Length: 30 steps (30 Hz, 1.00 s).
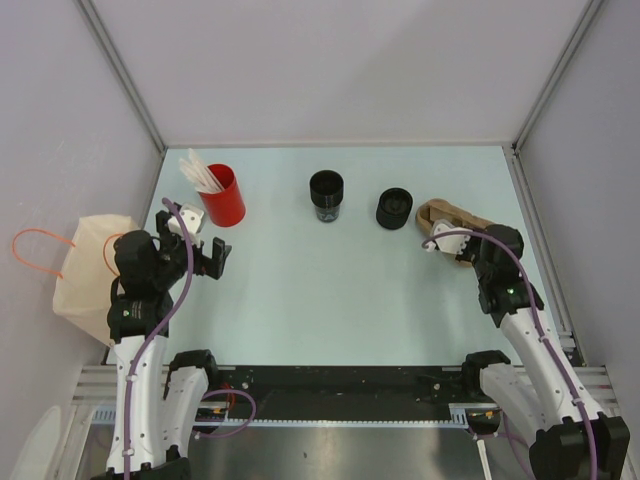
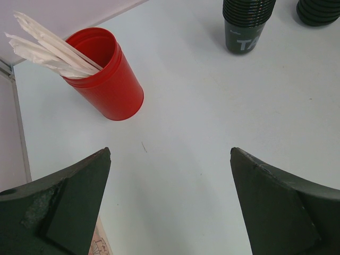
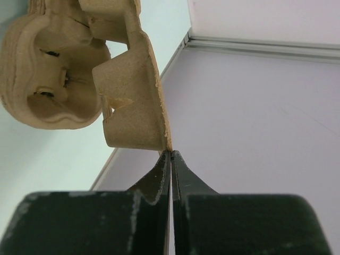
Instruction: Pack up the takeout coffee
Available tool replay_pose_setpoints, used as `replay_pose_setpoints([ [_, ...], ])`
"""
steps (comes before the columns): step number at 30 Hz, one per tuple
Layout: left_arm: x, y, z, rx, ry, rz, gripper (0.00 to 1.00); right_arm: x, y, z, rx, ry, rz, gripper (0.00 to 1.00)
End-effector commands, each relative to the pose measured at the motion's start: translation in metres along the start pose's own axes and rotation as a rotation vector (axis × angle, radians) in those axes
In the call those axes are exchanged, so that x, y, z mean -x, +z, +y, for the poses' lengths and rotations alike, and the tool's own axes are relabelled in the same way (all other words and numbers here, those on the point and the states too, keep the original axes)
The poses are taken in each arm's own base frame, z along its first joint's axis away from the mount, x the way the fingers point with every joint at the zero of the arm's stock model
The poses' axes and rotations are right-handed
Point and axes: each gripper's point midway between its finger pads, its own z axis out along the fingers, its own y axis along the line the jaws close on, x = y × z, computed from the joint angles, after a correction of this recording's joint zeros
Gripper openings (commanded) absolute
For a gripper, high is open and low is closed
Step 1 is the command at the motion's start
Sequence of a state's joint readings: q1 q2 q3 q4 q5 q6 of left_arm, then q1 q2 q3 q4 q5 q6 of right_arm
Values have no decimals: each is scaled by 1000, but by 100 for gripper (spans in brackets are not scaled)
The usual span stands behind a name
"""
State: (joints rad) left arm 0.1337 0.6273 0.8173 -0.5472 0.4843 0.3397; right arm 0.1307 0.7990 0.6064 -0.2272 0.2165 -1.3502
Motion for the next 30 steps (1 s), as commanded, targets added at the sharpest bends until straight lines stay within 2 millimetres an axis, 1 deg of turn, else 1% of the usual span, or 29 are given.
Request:
replay_pose_setpoints([
  [1,9,0,1,-1,2,-39,99,-1,-13,-9,-6,31,-7,0],
  [4,9,0,1,-1,1,-37,100,-4,-18,0,26,24,-5,0],
  [9,8,0,1,0,1,-37,99,-6,-27,7,52,19,-6,0],
  [10,8,-1,1,0,1,-37,99,-7,-28,15,84,13,-4,0],
  [12,8,0,1,2,0,-36,99,-9,-32,20,103,15,-6,0],
  [13,7,0,1,1,0,-34,100,-8,-34,27,132,13,-15,0],
  [15,8,0,0,-2,1,-36,99,-8,-38,31,146,15,-22,0],
  [18,8,0,0,-3,-1,-34,100,-12,-40,45,183,4,-17,0],
  [21,8,0,1,-1,0,-34,99,-13,-42,66,248,-14,-24,0],
  [24,7,0,1,1,0,-34,100,-13,-45,79,292,-18,-34,2],
  [28,7,0,0,-1,-1,-33,99,-14,-49,89,333,-22,-40,15],
  [29,7,0,0,-1,-1,-33,99,-14,-49,90,335,-22,-41,22],
  [30,7,0,1,1,1,-34,100,-14,-49,90,336,-20,-42,26],
])
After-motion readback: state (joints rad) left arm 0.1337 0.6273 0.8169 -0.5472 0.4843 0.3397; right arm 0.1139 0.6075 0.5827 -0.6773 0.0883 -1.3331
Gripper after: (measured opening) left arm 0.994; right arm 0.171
